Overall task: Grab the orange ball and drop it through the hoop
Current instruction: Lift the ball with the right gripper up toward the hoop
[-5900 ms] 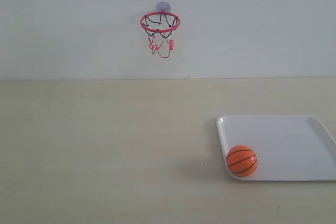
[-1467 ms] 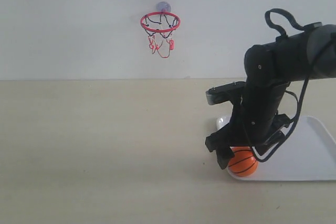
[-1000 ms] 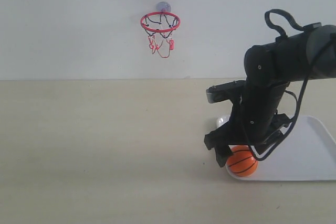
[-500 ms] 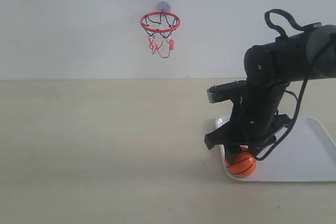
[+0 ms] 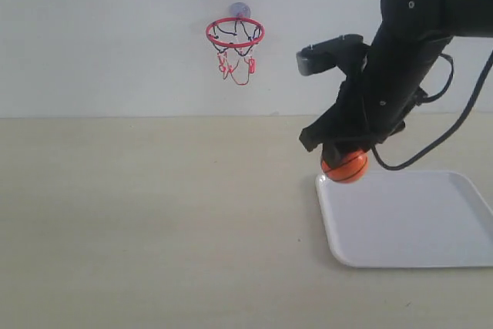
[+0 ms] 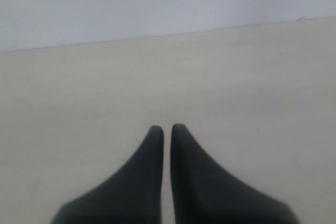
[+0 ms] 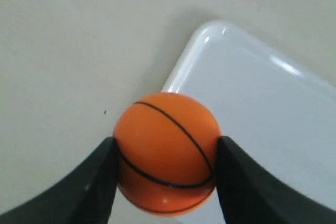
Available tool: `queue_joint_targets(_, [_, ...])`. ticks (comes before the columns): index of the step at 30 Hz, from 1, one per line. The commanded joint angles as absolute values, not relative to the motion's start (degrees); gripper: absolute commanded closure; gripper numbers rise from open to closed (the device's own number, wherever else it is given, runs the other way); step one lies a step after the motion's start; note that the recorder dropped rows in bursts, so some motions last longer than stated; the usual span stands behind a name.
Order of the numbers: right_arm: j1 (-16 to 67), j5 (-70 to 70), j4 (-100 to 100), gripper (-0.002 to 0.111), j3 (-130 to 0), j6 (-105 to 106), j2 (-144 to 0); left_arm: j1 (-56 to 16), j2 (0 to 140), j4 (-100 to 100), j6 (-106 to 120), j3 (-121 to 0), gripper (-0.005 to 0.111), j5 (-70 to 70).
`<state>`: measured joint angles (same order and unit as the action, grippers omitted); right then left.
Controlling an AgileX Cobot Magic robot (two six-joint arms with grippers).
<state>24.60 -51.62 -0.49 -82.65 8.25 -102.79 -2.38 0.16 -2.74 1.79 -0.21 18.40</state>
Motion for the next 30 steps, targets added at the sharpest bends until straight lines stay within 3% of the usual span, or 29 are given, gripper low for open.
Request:
queue_joint_targets(1, [24.56,-45.73,-0.49,0.108,-82.85,13.48,-101.36,-2.41,0.00,-2.89,1.81,0.00,0.103,18.03])
queue_joint_targets(14, [24.56,-11.05,11.24,0.108,-83.45,13.62,-103.66,-2.41,0.00,-2.89,1.81,0.00,0.103,18.03])
queue_joint_targets(24, [24.56,-6.55,14.85,0.109,-96.93,13.62,-114.59,-2.41,0.00,-2.89,1.81,0.00,0.103,18.03])
queue_joint_targets(30, [23.09,-9.00,16.36,0.109,-97.76,14.01,-115.56,-2.41,0.00,-2.89,1.81,0.00,0.103,18.03])
